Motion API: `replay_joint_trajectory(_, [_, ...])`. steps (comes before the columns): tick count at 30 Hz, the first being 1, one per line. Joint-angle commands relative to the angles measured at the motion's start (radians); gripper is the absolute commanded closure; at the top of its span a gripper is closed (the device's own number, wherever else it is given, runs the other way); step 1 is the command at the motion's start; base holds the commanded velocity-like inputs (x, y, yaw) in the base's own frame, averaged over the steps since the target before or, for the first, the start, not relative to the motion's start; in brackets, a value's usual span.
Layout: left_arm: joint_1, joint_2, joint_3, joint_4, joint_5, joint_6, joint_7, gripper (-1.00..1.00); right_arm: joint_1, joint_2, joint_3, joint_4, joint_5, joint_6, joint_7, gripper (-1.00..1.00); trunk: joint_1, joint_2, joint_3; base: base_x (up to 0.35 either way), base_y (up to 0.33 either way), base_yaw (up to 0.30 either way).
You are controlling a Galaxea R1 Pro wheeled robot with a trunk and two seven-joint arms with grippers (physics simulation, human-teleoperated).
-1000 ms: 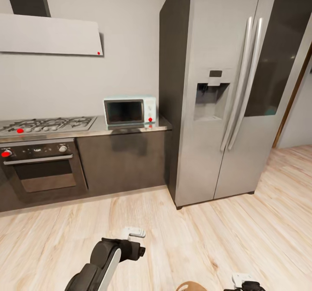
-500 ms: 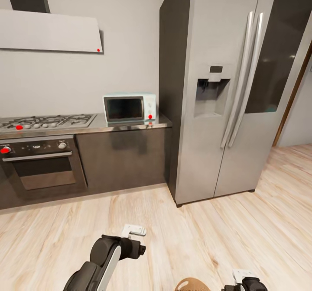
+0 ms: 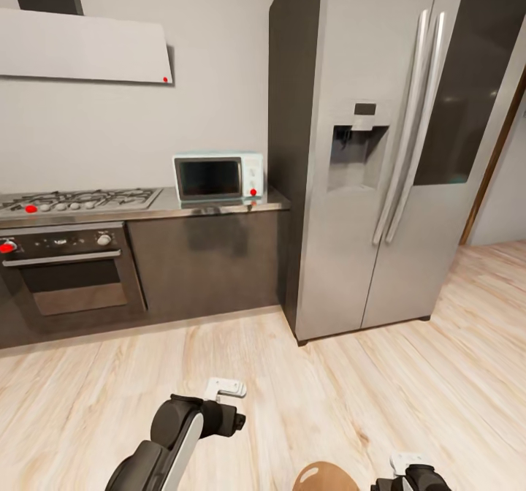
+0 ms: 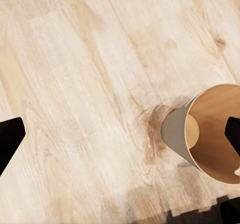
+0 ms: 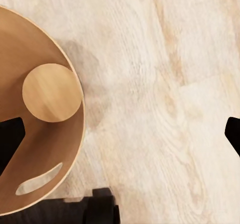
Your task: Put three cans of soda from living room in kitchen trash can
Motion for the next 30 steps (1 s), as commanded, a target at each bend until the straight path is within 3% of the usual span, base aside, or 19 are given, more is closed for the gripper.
replay_joint_trajectory(1, [0.0, 0.0, -0.001, 0.001, 0.0, 0.0, 0.0, -1.0, 0.0, 0.001, 0.0, 0.001, 0.0, 0.0, 0.0, -1.0, 0.004, -0.007, -0.003, 0.0, 0.0, 0.0])
replay_joint_trajectory(6, [0.0, 0.0, -0.003, 0.001, 0.0, -0.001, 0.002, -1.0, 0.0, 0.005, 0.013, 0.002, 0.0, 0.002, -0.001, -1.0, 0.023, -0.042, -0.019, 0.0, 0.0, 0.0])
replay_joint_trajectory(15, [0.0, 0.0, -0.003, 0.002, 0.0, -0.001, 0.002, -1.0, 0.0, 0.007, 0.036, 0.014, 0.0, 0.003, -0.001, -1.0, 0.023, -0.042, -0.019, 0.0, 0.0, 0.0])
replay_joint_trajectory(30, [0.0, 0.0, -0.003, 0.004, -0.001, -0.003, 0.0, -1.0, 0.0, 0.005, 0.039, 0.02, 0.0, 0.003, 0.001, -1.0, 0.081, -0.147, -0.066, 0.0, 0.0, 0.0])
